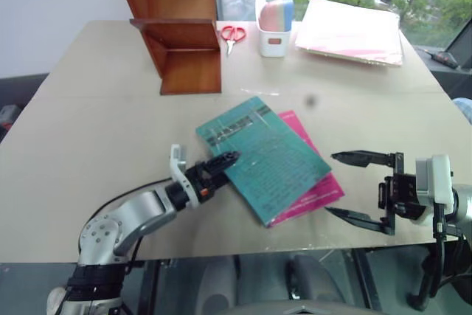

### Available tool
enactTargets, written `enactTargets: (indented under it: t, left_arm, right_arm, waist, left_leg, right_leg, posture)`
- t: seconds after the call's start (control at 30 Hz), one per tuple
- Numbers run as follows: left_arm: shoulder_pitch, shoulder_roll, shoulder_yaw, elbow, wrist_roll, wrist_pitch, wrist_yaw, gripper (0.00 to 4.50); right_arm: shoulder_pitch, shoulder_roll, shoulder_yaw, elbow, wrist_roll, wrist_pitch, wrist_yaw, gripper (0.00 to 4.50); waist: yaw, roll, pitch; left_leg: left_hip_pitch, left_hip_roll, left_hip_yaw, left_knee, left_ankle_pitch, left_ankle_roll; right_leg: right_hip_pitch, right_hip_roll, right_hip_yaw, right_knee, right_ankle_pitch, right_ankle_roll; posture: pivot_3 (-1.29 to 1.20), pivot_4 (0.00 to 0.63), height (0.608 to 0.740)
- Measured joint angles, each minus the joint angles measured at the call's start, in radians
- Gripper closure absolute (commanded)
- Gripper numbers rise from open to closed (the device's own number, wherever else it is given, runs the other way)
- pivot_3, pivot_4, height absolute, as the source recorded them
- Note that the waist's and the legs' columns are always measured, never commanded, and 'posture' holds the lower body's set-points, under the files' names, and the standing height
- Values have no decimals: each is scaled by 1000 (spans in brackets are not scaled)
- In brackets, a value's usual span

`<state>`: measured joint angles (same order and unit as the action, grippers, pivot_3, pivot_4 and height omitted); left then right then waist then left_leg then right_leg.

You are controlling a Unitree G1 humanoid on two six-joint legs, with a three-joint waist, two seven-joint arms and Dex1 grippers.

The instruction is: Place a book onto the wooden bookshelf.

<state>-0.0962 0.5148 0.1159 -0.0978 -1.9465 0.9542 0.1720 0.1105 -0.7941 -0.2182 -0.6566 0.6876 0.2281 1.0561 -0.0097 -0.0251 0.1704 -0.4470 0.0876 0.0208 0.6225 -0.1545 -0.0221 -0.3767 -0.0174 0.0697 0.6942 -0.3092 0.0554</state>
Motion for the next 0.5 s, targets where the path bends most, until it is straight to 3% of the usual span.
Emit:
enactTargets:
  t: [0.1,0.13,0.17,0.23,0.3,0.5]
  left_arm:
    - [-11,-2,-8,26,1,21,-19,2006]
    - [-13,-2,-8,30,1,23,-23,2185]
    - [-20,-2,-8,38,0,27,-33,2837]
    - [-30,-2,-5,53,-5,37,-56,3368]
    - [-30,1,6,55,-15,48,-83,3368]
    - [-15,136,138,50,-7,120,-231,3368]
  right_arm:
    - [5,-4,-13,0,0,1,-3,0]
    - [6,-5,-16,0,0,1,-3,0]
    - [7,-5,-18,0,0,1,-5,0]
    - [8,-5,-18,0,0,1,-6,0]
    - [8,-5,-18,-1,0,1,-9,0]
    - [12,-3,-18,-2,-8,-1,-19,0]
  waist:
    - [0,0,0]
    - [1,0,0]
    - [1,0,0]
    - [1,0,0]
    - [0,0,0]
    - [-3,0,0]
  left_leg:
    - [0,0,0,0,0,0]
    - [0,0,0,0,0,0]
    - [0,0,0,0,0,0]
    - [0,0,0,0,0,0]
    - [0,0,0,0,0,0]
    - [0,0,0,-2,0,0]
  right_leg:
    - [0,0,0,0,0,0]
    - [0,0,0,0,0,0]
    - [0,0,0,0,0,0]
    - [0,0,0,0,0,0]
    - [0,0,0,0,0,0]
    - [-1,0,0,-1,0,0]
  posture:
    - [0,150,740]
    - [0,150,740]
    - [0,150,740]
    - [0,150,740]
    - [0,150,740]
    - [0,150,740]
